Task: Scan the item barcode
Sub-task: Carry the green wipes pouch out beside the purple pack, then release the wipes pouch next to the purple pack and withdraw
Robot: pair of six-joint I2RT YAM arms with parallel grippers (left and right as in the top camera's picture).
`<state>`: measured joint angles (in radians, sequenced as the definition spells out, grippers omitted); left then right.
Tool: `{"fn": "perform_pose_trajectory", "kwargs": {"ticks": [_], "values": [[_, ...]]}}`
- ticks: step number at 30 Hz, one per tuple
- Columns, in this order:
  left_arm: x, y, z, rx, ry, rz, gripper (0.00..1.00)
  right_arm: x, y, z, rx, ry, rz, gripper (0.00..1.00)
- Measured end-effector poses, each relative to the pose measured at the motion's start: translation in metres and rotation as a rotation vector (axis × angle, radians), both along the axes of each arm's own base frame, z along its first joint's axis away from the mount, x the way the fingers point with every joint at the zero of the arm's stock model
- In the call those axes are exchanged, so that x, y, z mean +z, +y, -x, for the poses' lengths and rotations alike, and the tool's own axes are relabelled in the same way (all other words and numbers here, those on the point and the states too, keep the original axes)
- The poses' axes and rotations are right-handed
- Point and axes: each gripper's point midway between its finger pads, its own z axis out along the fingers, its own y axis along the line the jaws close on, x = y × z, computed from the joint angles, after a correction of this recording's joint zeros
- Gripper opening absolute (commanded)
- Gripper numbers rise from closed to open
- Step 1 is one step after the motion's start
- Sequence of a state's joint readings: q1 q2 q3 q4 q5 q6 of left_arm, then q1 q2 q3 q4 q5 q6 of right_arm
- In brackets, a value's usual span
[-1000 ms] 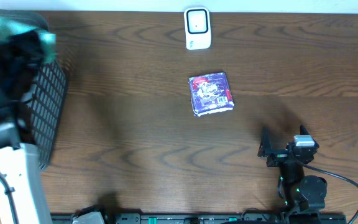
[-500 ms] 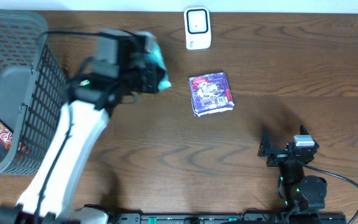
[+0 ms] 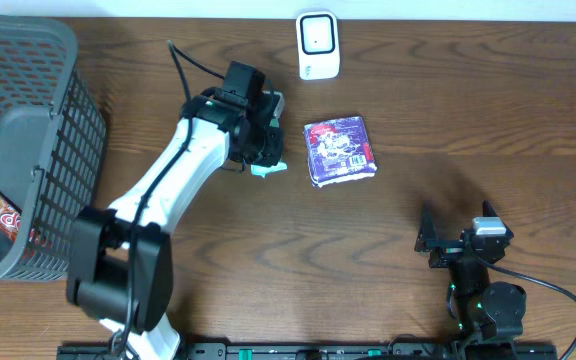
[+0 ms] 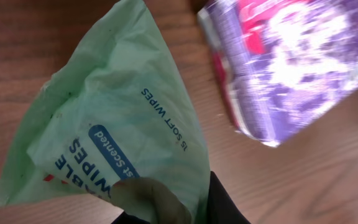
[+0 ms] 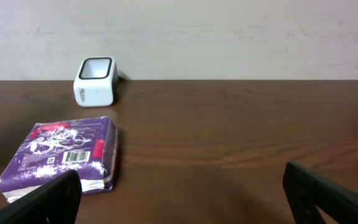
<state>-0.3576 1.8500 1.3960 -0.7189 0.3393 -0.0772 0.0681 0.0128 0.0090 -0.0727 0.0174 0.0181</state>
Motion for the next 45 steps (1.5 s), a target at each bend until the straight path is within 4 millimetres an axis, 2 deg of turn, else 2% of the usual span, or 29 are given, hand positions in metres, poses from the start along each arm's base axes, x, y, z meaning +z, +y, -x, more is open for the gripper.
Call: {"fn": "perform_pose_trajectory", "kwargs": {"ticks": [7,18,31,37,40,41,45], "values": [[-0.033,-0.006,0.005,-0.019,0.067,-0.035,0.07,0.000,0.000,0.000,0.000,0.000,0.000,0.99],[-0.069,-0.050,0.005,-0.115,0.044,-0.030,0.08,0.000,0.000,0.000,0.000,0.000,0.000,0.99],[-0.058,-0.094,-0.009,-0.187,-0.104,0.040,0.08,0.000,0.000,0.000,0.000,0.000,0.000,0.99],[-0.056,-0.104,-0.008,-0.205,-0.126,0.052,0.08,0.000,0.000,0.000,0.000,0.000,0.000,0.99],[-0.056,-0.103,-0.009,-0.202,-0.126,0.051,0.31,0.000,0.000,0.000,0.000,0.000,0.000,0.99],[-0.056,-0.103,-0.009,-0.200,-0.126,0.052,0.43,0.000,0.000,0.000,0.000,0.000,0.000,0.99],[-0.056,-0.101,-0.010,-0.199,-0.129,0.047,0.58,0.000,0.000,0.000,0.000,0.000,0.000,0.99]]}}
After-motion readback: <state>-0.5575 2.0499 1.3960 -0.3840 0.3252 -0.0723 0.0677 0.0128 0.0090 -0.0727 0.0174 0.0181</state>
